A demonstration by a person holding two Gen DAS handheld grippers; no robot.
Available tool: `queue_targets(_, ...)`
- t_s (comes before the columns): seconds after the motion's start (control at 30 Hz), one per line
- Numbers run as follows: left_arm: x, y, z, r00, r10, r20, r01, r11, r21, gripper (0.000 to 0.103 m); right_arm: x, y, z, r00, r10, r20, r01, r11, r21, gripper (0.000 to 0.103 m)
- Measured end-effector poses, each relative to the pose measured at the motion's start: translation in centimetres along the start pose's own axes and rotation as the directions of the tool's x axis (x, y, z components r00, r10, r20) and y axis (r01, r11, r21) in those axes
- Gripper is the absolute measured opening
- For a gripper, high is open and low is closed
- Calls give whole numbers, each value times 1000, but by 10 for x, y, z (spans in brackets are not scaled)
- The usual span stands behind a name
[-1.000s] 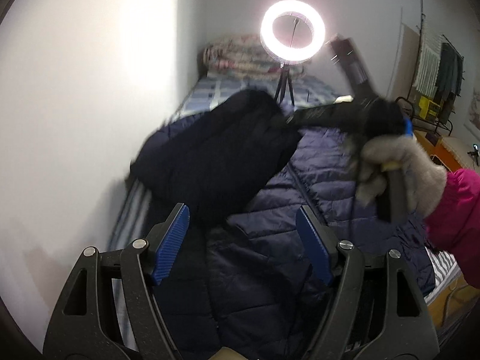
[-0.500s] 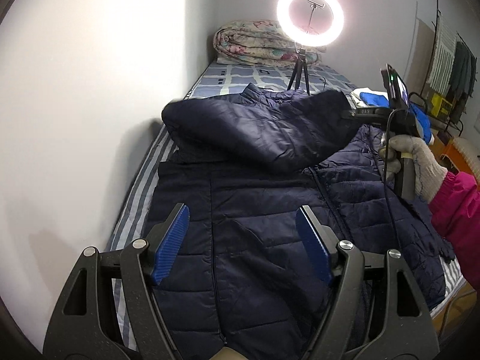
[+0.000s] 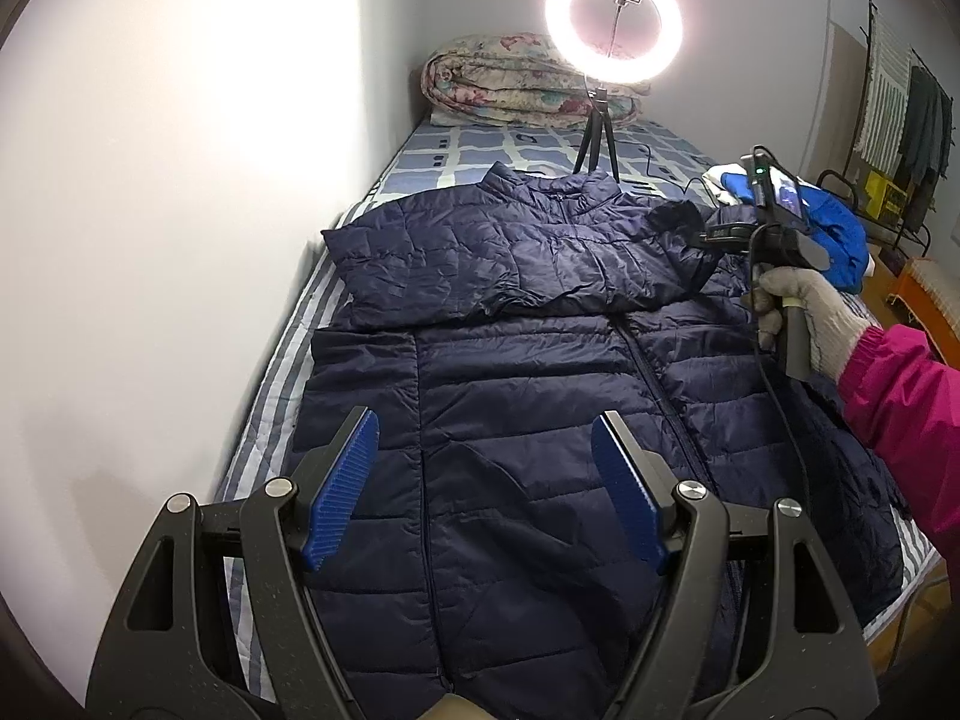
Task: Fold large clothes
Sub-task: 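Carry the sleeve across the jacket body with the right gripper and release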
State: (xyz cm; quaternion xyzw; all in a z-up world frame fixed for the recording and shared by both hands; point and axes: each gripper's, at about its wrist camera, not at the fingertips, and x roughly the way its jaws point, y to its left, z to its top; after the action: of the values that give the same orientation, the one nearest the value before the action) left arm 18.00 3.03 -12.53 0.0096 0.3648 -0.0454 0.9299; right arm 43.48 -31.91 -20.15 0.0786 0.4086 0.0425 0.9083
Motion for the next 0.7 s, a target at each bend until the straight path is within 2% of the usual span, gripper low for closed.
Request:
queue_targets(0.23, -1, -3, 2, 1000, -1, 6, 1, 1000, 7, 76, 18, -3, -6, 995, -65, -72, 64, 998, -16, 6)
queue_targets(0.33, -3, -6, 5, 1000, 3, 16, -3, 1000, 9, 76, 17, -3, -6, 993, -76, -87, 73, 997, -36, 18)
queue_targets(0.4, -4, -6, 7, 1000, 7, 26, -7, 1000, 11, 76, 5, 0, -4, 995, -79, -66, 75, 996, -58, 30)
queue_targets(0.57, -11, -16, 15, 998, -5, 60, 5, 1000, 11, 76, -48, -4, 2, 1000, -22, -21, 21, 999, -27, 35)
queue_targets(0.7, -22, -32, 19, 995, -28, 101, 24, 999, 46, 76, -113, -9, -1, 999, -16, 37, 17, 999, -47, 39)
